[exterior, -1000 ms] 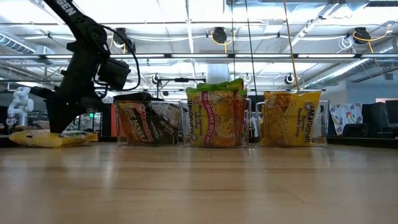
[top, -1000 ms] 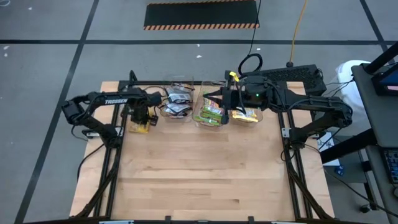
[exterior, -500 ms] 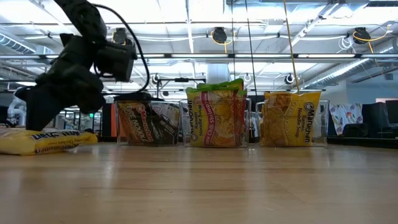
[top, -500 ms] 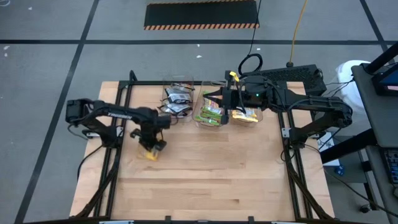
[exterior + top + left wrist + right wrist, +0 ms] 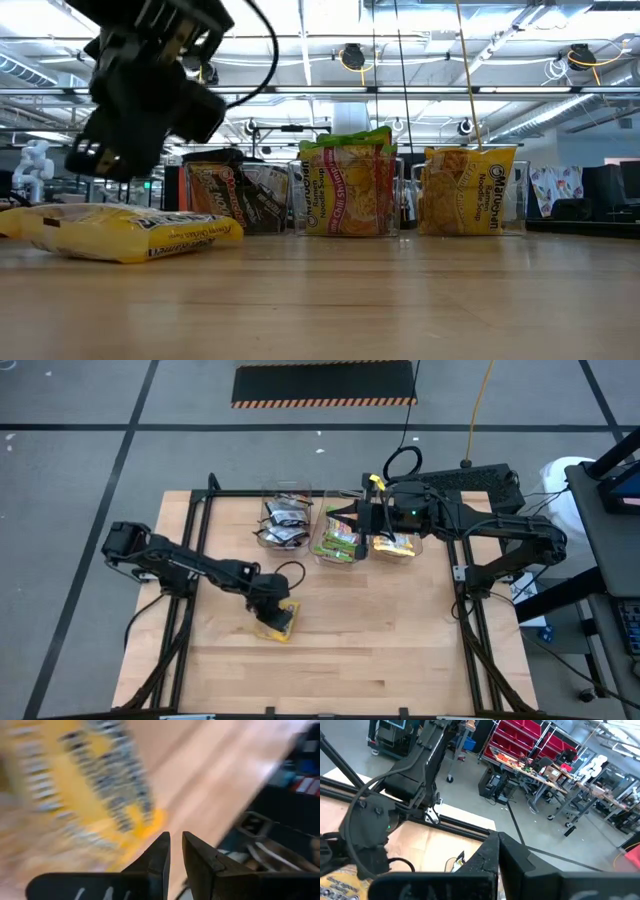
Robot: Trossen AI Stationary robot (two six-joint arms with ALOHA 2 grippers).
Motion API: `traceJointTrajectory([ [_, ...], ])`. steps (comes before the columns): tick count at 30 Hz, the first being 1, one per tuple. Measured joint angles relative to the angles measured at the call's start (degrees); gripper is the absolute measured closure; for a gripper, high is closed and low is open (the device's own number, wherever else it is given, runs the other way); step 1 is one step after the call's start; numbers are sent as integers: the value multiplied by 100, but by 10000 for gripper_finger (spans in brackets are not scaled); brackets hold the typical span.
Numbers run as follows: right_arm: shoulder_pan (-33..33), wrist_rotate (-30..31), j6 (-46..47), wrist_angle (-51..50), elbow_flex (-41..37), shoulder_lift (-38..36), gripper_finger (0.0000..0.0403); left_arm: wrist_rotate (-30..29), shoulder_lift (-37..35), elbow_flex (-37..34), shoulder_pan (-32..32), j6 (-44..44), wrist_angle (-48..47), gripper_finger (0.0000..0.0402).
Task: Sort Maruchan noodles
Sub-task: Put the yellow noodle pack into the right transparent bin
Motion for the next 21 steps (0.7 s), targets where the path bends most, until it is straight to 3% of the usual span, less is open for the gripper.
traceJointTrajectory([
  [6,29,-26,218,-13,0,0,403,-523,-65,7,-135,579,822,346],
  [9,131,-387,241,-103,0,23,403,-818,-285,19,-138,918,822,346],
  [21,636,-419,547,462,-7,1255,403,-2770,-2227,11,-134,1715,-985,346],
])
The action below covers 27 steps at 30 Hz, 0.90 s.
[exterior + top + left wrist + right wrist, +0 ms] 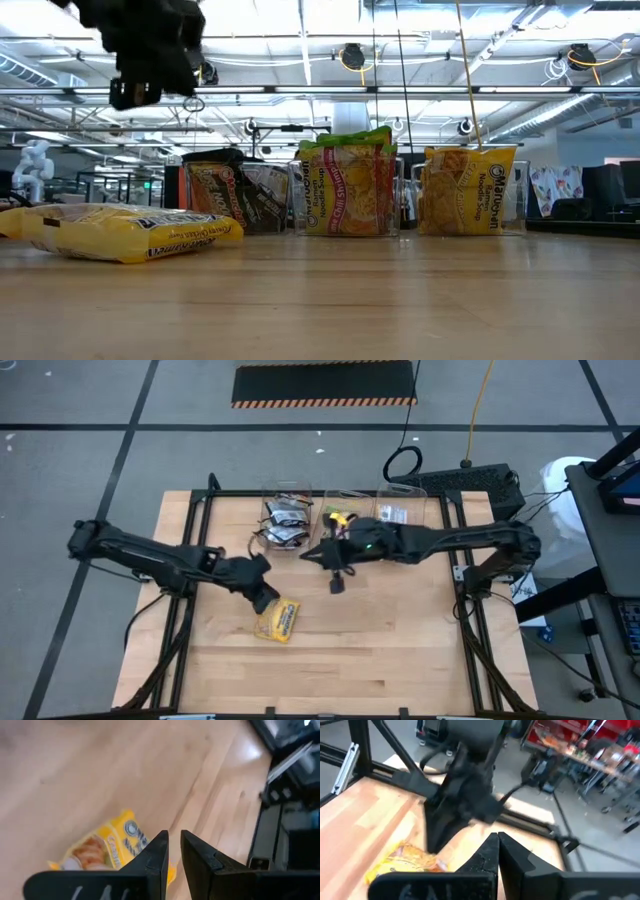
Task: Sort Maruchan noodles
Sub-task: Put the yellow noodle pack into the right transparent bin
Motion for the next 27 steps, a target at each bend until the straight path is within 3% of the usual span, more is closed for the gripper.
traceJointTrajectory([
  [6,89,-13,884,245,7,649,403,-549,-934,9,-37,130,-787,346],
  [11,438,-50,1060,140,0,1241,403,-614,-1399,4,-90,257,-1109,346],
  [20,1118,-32,1171,-259,6,1770,403,-744,-1598,2,-118,309,-1477,346],
  [27,1281,273,1439,-42,7,1973,403,-770,-1600,5,-125,432,-1555,346],
])
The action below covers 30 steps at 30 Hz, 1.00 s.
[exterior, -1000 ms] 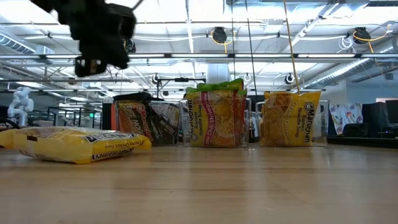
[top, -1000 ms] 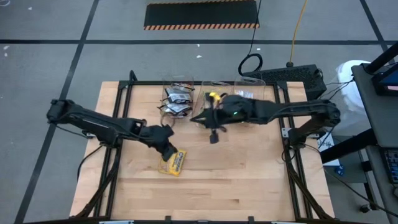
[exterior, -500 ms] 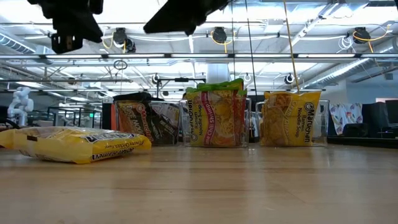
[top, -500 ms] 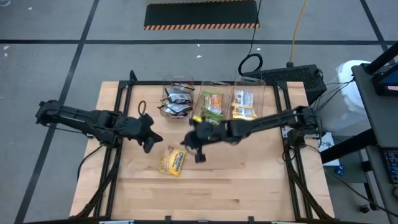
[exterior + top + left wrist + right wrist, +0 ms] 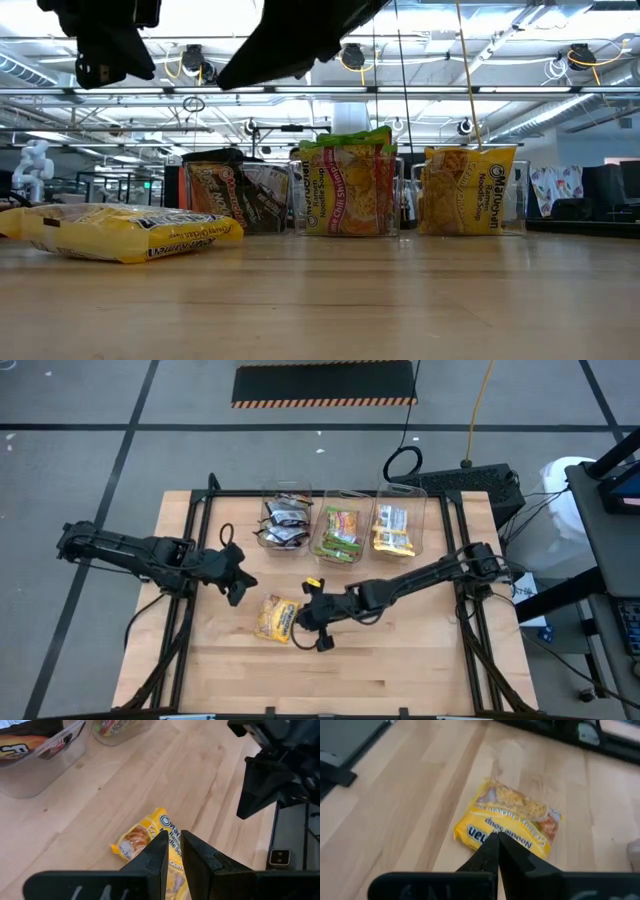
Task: Sort Maruchan noodles
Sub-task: Put the yellow noodle pack into the right transparent bin
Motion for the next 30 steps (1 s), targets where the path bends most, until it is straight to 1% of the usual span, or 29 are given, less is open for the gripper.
traceJointTrajectory([
  [4,-6,-1,30,-4,-12,11,403,-2,-10,0,0,25,-69,346],
  [7,-30,-2,152,382,-165,15,403,-2,-9,0,-4,114,-116,346],
  [12,-161,-3,941,1287,-733,31,402,-2,-10,0,-4,126,-181,346],
  [14,-243,-2,1259,1408,-962,31,398,6,-10,0,-4,149,-187,346],
  [18,-349,-2,1563,1460,-1071,37,375,17,-10,0,-4,282,-225,346],
  [23,-369,-2,1584,1508,-1073,49,334,24,-8,0,-4,379,-294,346],
  [26,-365,-16,1494,1775,-1071,261,320,31,-8,0,-4,413,-388,346],
  [30,-367,-27,1283,2354,-1071,765,318,33,-8,0,-4,421,-503,346],
])
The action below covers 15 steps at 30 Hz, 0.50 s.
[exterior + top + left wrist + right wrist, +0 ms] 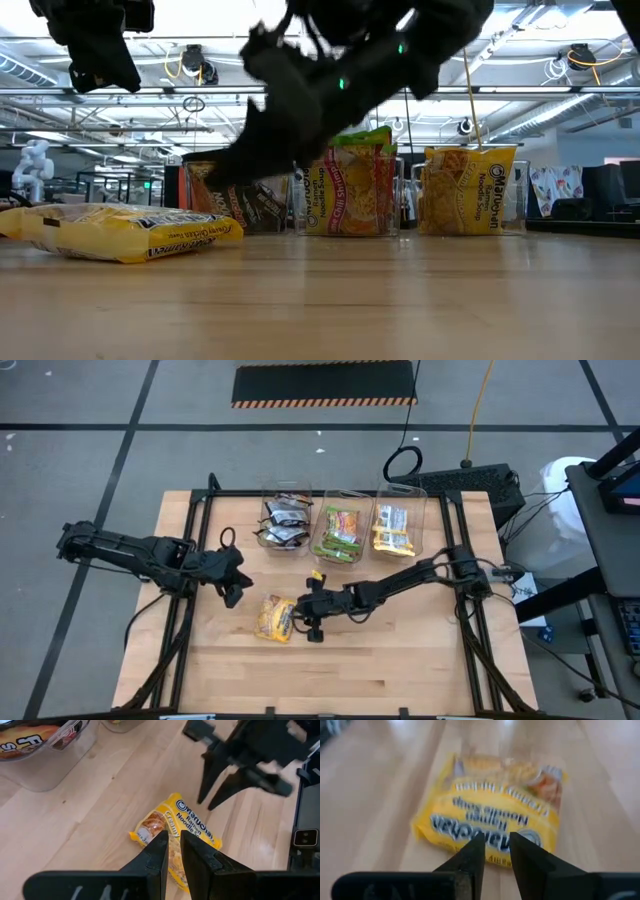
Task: Sort Maruchan noodles
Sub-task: Put the yellow noodle pack into the right transparent bin
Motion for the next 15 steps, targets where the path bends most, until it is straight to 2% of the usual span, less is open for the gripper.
traceJointTrajectory([
  [4,-50,230,-326,-37,46,284,320,39,0,0,0,0,2,346],
  [10,-171,956,-702,-486,48,170,320,183,-2,0,-32,-20,-20,346],
  [15,-207,622,-822,-989,57,-19,320,190,-1,0,-68,-22,-18,346],
])
